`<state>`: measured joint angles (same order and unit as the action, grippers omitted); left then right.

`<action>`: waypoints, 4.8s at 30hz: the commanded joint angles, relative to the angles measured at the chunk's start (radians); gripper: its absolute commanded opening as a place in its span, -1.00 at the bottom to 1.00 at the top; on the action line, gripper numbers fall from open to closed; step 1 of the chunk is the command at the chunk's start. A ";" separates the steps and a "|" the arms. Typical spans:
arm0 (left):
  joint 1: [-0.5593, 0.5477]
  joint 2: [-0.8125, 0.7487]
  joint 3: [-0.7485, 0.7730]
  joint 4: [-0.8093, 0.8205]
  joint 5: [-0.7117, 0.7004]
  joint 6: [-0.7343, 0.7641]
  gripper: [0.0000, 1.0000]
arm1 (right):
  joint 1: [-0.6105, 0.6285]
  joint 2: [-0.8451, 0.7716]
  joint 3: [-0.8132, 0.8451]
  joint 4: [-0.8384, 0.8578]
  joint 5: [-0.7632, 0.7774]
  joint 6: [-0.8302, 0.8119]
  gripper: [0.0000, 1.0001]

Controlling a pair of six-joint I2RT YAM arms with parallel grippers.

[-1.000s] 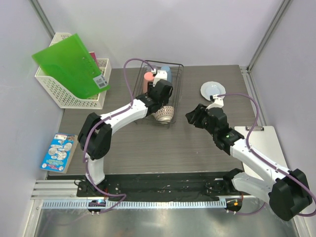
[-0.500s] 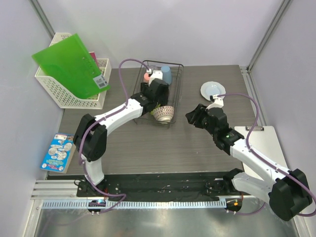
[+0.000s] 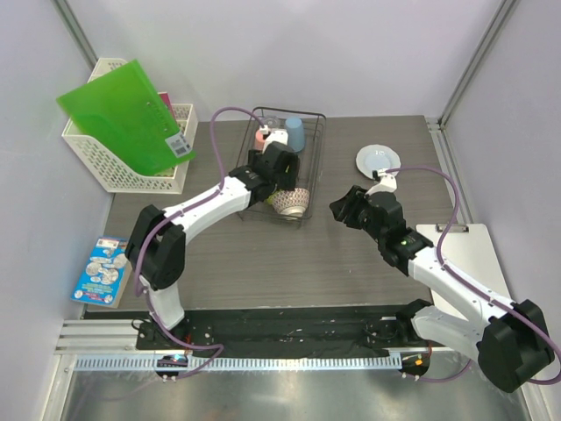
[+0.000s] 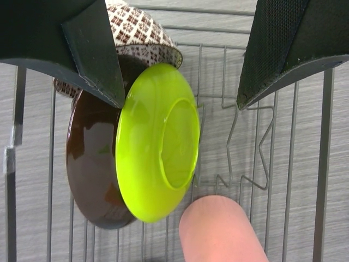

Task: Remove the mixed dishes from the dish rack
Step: Pick up the plate from the dish rack.

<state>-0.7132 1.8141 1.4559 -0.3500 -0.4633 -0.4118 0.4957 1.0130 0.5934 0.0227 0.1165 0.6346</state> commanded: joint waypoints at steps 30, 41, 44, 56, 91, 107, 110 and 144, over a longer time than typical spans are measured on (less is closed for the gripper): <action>-0.081 0.047 0.109 -0.058 -0.163 0.179 0.68 | 0.004 0.025 -0.003 0.056 -0.006 0.005 0.02; -0.057 0.103 0.052 -0.034 -0.159 0.153 0.65 | 0.004 0.030 -0.006 0.057 -0.006 0.002 0.02; -0.049 0.119 0.043 -0.026 -0.163 0.151 0.63 | 0.003 0.036 -0.003 0.057 -0.008 0.002 0.02; -0.049 0.068 -0.005 0.032 -0.287 0.191 0.06 | 0.004 0.052 -0.003 0.066 -0.009 0.010 0.02; -0.061 -0.039 -0.270 0.399 -0.509 0.234 -0.86 | 0.004 0.099 0.006 0.092 -0.020 0.016 0.01; -0.074 -0.257 -0.279 0.421 -0.525 0.274 -1.00 | 0.004 0.116 0.016 0.111 -0.034 0.033 0.01; -0.083 -0.311 -0.281 0.410 -0.520 0.265 -1.00 | 0.003 0.114 0.020 0.112 -0.037 0.036 0.02; 0.192 -0.736 -0.463 0.295 0.781 -0.374 -1.00 | 0.001 0.051 0.111 0.480 -0.435 0.232 0.55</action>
<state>-0.5232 1.1233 0.9905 -0.1509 0.2623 -0.7567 0.4957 1.0286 0.6449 0.4259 -0.2554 0.8497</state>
